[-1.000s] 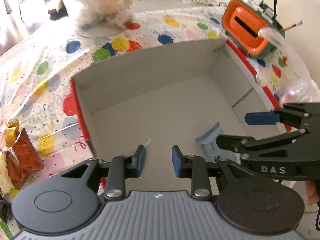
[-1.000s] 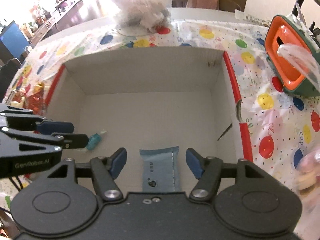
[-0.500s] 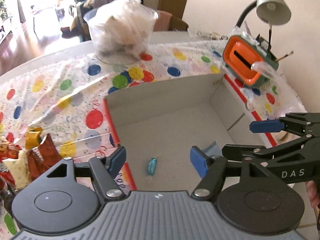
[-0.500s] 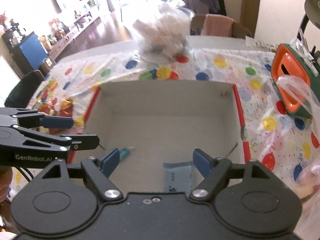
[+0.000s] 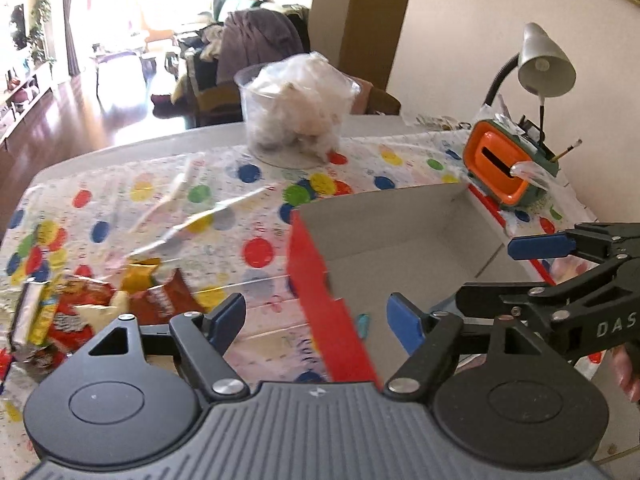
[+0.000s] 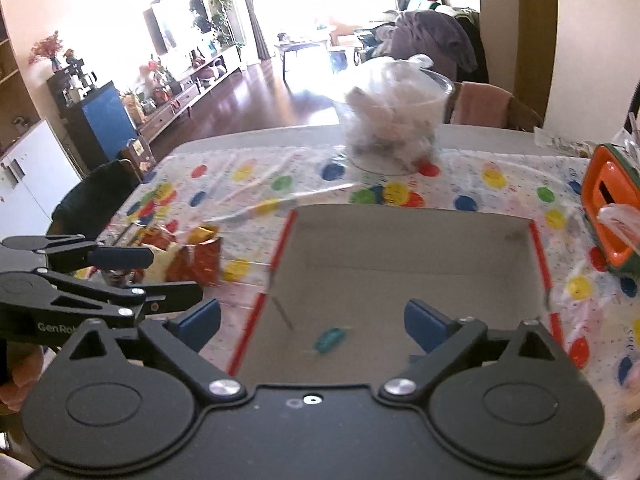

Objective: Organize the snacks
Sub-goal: 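Move both tools back to the snack pile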

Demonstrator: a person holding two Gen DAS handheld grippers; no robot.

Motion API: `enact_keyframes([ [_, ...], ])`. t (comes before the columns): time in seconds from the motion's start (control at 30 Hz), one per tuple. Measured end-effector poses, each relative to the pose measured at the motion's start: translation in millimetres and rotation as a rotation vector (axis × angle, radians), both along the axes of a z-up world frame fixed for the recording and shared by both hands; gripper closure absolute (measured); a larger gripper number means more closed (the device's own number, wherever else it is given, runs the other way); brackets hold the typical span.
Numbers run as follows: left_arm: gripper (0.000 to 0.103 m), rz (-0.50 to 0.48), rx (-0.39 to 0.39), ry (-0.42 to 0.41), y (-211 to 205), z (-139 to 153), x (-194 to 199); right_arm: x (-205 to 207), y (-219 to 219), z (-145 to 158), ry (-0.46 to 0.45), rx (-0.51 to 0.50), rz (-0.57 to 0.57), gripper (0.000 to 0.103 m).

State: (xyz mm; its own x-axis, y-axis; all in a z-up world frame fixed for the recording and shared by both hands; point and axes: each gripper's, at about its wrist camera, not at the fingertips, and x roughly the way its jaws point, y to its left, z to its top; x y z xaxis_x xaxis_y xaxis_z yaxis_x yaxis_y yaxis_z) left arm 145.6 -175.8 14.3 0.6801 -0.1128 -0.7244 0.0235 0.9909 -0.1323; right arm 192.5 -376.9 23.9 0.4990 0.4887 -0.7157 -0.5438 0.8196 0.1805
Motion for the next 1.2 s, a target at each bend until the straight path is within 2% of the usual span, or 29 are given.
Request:
enact_keyframes([
  [0.23, 0.016, 0.054, 0.016, -0.089, 49.0, 8.1, -37.5, -24.8, 39.7, -1.5, -0.025, 0.025, -0.003, 0.0],
  [0.37, 0.015, 0.099, 0.013, -0.084, 82.7, 4.3, -52.2, -37.9, 68.9, -6.9, -0.019, 0.036, -0.002, 0.0],
  [0.63, 0.015, 0.222, -0.017, 0.001, 165.5, -16.8, -78.2, -50.8, 125.8, -27.0, 0.027, 0.025, -0.001, 0.0],
  [0.73, 0.015, 0.296, -0.022, 0.022, 197.4, -22.9, -88.0, -52.5, 145.9, -32.9, 0.027, 0.007, -0.006, 0.0],
  [1.03, 0.015, 0.566, -0.132, 0.154, 291.8, -60.9, -94.7, -31.9, 192.7, -49.0, 0.038, -0.036, -0.011, 0.0],
  [1.2, 0.015, 0.667, -0.223, 0.221, 319.4, -82.6, -89.9, -14.1, 217.7, -62.4, 0.035, -0.089, 0.06, 0.0],
])
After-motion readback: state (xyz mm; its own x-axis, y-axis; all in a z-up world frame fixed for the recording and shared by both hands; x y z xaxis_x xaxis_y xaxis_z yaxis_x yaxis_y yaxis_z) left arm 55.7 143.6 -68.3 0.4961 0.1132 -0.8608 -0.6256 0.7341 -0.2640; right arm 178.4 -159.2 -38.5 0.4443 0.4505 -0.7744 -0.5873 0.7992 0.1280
